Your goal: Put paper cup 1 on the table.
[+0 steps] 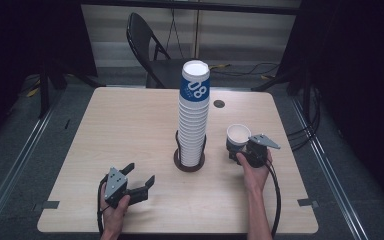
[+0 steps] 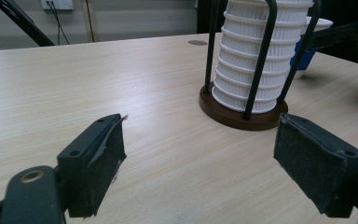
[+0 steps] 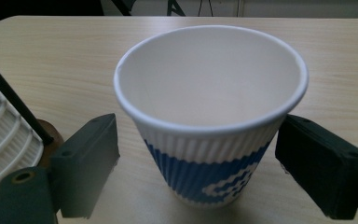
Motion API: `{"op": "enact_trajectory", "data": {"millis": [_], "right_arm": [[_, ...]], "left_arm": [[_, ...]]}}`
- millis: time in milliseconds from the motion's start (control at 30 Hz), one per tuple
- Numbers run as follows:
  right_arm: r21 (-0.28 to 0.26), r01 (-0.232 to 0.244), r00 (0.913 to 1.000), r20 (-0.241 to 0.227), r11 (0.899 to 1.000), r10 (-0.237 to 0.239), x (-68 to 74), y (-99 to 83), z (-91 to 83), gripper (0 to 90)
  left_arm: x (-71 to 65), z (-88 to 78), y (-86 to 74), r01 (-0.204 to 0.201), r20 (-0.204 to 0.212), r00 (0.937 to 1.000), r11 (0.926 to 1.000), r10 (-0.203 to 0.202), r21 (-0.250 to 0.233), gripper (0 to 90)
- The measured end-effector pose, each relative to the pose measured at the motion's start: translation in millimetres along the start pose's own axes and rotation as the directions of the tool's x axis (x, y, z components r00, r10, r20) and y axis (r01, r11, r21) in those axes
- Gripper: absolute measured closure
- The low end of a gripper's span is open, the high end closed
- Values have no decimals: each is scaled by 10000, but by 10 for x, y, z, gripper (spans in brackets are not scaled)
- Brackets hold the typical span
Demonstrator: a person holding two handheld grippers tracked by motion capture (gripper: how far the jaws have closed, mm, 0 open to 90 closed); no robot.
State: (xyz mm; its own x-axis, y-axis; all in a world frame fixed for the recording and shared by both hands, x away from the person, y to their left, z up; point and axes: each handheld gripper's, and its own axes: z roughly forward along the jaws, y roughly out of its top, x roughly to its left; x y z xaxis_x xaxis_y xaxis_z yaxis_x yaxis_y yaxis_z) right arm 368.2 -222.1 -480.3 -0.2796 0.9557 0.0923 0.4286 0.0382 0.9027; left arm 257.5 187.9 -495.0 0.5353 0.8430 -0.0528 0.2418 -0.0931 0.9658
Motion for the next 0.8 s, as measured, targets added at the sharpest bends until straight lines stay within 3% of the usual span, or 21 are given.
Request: {"op": "enact_trajectory", "data": {"millis": [300, 433, 533, 800], "right_arm": [[-224, -256, 9997, 5, 9994, 256, 43, -55, -140, 134], [-232, -503, 9985, -223, 9985, 498, 73, -55, -232, 141], [-382, -542, 9978, -393, 9978, 527, 102, -26, -322, 143], [-1007, -356, 9918, -1254, 9943, 228, 247, 198, -535, 157]], "left_arm": [[-3, 5, 2, -3, -94, 10000, 10000, 3, 70, 162], [-1, 16, 5, 79, -159, 9998, 9999, -77, 150, 164], [-26, 27, 10, -226, -87, 9997, 9993, 229, 290, 161], [-51, 31, 11, -361, -153, 9992, 9987, 367, 359, 158]]}}
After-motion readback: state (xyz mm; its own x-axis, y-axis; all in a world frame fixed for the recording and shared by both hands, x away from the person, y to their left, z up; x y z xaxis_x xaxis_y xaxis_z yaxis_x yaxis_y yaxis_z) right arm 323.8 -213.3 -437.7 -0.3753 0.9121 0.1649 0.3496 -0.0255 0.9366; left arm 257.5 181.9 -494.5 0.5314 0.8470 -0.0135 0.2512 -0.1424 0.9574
